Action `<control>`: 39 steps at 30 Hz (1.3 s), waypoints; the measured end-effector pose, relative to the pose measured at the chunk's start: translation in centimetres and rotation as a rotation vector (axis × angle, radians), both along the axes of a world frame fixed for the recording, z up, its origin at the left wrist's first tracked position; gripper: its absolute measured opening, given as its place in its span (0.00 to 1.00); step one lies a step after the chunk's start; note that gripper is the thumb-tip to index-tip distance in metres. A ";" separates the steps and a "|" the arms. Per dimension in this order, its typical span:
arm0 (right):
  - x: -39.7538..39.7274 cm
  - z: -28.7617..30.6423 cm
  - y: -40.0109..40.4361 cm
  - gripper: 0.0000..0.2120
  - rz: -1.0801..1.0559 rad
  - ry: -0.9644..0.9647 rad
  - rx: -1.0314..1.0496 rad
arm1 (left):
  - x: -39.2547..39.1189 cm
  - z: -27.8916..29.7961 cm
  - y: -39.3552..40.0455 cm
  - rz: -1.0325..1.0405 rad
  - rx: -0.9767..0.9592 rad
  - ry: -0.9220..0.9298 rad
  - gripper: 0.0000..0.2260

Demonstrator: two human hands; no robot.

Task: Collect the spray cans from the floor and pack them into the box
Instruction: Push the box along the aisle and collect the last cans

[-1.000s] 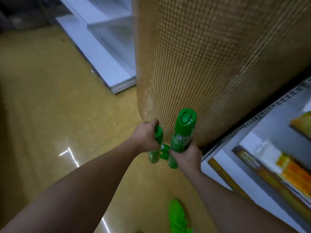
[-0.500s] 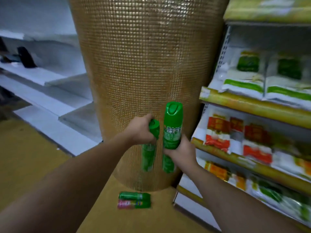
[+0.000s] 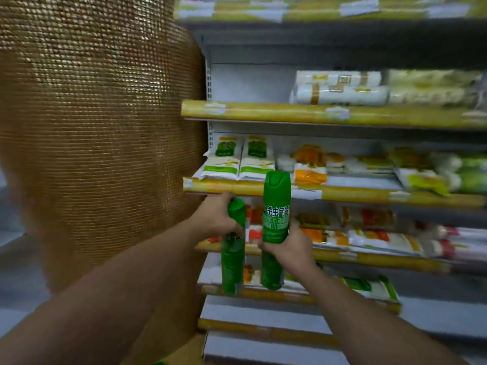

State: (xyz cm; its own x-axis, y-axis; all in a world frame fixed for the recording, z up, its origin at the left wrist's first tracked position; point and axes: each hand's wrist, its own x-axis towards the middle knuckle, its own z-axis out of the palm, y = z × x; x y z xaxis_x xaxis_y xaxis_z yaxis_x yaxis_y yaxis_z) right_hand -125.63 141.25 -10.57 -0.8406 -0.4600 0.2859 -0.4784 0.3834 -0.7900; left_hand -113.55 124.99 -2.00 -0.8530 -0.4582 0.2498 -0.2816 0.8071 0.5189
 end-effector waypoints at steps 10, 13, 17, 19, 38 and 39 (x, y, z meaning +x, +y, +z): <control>-3.3 4.5 19.3 0.36 -0.359 0.067 -0.007 | -9.9 3.8 16.4 -0.346 0.000 0.059 0.37; -3.8 5.2 23.8 0.33 -0.509 0.092 -0.021 | -13.1 4.2 20.0 -0.474 -0.034 0.063 0.38; -4.1 5.5 28.6 0.31 -0.693 0.084 -0.029 | -16.8 4.7 24.3 -0.643 -0.060 0.081 0.36; -4.0 5.4 30.5 0.32 -0.768 0.090 -0.035 | -18.1 5.1 26.3 -0.735 -0.078 0.096 0.33; 0.9 -1.9 48.2 0.33 -1.321 -0.108 -0.129 | -26.2 -1.0 49.8 -1.379 0.029 -0.107 0.35; 0.8 -2.6 49.4 0.32 -1.326 -0.121 -0.120 | -26.3 -1.9 51.2 -1.388 0.028 -0.115 0.35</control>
State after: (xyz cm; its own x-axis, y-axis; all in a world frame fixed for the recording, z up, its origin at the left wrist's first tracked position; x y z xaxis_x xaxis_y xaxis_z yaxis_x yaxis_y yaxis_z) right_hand -124.83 190.62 -13.17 -0.6524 0.7410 0.1589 0.2740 0.4261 -0.8622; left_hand -139.88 176.21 -3.86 -0.6246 0.7658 0.1534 0.6899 0.4489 0.5679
